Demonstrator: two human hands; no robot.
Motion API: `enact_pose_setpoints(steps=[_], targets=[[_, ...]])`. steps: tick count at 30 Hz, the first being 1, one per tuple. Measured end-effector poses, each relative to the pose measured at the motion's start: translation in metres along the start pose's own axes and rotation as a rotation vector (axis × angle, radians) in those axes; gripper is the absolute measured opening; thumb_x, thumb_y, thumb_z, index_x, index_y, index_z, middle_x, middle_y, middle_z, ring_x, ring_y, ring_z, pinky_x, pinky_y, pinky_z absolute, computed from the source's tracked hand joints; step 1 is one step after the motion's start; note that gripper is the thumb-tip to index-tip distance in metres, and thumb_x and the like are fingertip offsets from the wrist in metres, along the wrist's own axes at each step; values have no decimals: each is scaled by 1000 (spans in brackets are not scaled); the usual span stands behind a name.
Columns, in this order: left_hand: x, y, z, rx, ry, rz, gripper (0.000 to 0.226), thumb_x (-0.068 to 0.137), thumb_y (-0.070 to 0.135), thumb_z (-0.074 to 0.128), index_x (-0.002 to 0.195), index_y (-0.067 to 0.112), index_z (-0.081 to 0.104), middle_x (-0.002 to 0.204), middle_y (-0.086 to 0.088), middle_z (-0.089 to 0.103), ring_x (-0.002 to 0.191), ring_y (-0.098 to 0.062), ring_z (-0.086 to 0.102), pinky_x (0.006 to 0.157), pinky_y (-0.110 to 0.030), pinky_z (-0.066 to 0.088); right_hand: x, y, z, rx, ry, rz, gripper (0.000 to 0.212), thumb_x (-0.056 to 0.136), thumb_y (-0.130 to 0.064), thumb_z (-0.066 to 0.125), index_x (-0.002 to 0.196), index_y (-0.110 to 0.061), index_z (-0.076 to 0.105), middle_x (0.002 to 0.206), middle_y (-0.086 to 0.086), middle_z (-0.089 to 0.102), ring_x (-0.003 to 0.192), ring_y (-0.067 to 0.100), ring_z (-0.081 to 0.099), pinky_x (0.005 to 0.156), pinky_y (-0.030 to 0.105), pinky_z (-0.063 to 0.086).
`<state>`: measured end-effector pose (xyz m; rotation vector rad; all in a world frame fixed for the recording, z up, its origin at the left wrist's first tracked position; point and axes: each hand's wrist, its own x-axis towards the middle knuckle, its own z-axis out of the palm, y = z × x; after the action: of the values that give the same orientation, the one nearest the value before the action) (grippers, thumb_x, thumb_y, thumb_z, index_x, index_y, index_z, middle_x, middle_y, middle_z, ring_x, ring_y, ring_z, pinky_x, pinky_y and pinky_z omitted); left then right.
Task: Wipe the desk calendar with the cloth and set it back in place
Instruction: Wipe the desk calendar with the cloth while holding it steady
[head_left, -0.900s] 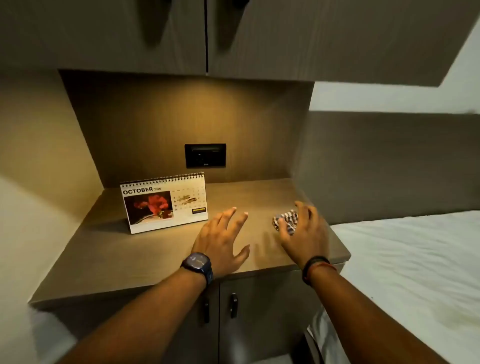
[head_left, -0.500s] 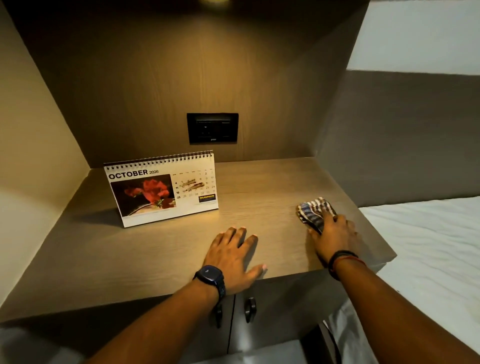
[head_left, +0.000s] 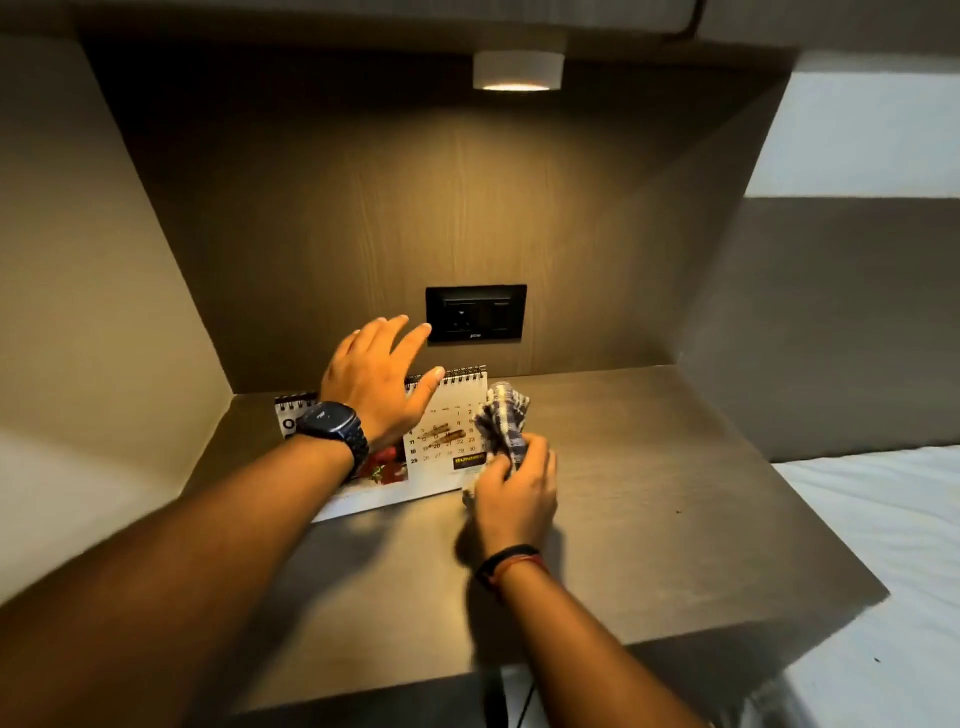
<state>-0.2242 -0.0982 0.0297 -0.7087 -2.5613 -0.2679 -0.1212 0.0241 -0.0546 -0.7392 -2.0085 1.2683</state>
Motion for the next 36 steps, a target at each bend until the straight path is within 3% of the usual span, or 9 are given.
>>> enact_pose_setpoints(steps=[3,6,11,14,16,22,29,34,36], targets=[[20,-19,9,72,-170,-3,54,93,51,26,140,26,36,143,-5,44,131,-28,36,105,-45,30,-2,-7,29,-9,-3,3,27,83,-6,48,109,-13,51,110,9,55,93,25,57,74,29,45],[23,-27,25,79,-330,66,53,95,47,14,136,31,43,146,3,42,135,-24,30,109,-42,27,0,-8,50,-16,-27,-30,41,82,-2,47,122,-14,48,124,9,52,100,27,58,76,26,40],[26,-31,31,47,-330,94,54,96,46,13,134,29,47,147,7,40,139,-22,24,111,-40,22,-5,-4,68,-116,-74,-242,49,78,4,51,123,-15,50,121,10,53,103,27,56,89,37,50],[23,-32,30,47,-323,98,56,95,46,11,132,29,49,146,6,41,139,-23,23,112,-41,22,-15,11,67,-259,-217,-477,44,78,-1,58,119,-15,52,109,12,58,95,29,57,80,40,54],[22,-32,30,48,-313,93,57,95,47,10,133,29,49,146,6,41,139,-23,24,112,-41,22,-14,21,62,-333,-255,-528,42,80,-4,60,119,-18,51,107,12,58,92,29,57,75,40,54],[22,-32,31,51,-336,75,57,95,49,9,134,30,46,149,6,36,140,-22,20,112,-42,18,0,5,60,-135,-42,-167,39,79,-1,56,115,-16,57,110,10,57,95,28,58,80,35,50],[23,-35,32,59,-312,83,59,94,51,8,134,32,46,149,6,37,140,-23,20,112,-42,18,-11,21,56,-307,-303,-394,38,82,-4,60,118,-15,57,112,10,58,99,28,58,89,37,51],[23,-35,36,60,-300,76,61,92,53,6,135,32,45,149,6,37,140,-23,20,112,-42,17,-6,6,60,-120,-70,-119,34,82,-2,57,113,-15,60,109,9,60,97,27,57,81,26,42],[22,-35,35,56,-288,74,61,92,53,6,135,33,45,149,6,37,140,-22,19,112,-41,17,-7,-2,64,-75,-39,-138,34,81,-1,58,112,-14,60,108,9,59,97,26,57,81,25,40]])
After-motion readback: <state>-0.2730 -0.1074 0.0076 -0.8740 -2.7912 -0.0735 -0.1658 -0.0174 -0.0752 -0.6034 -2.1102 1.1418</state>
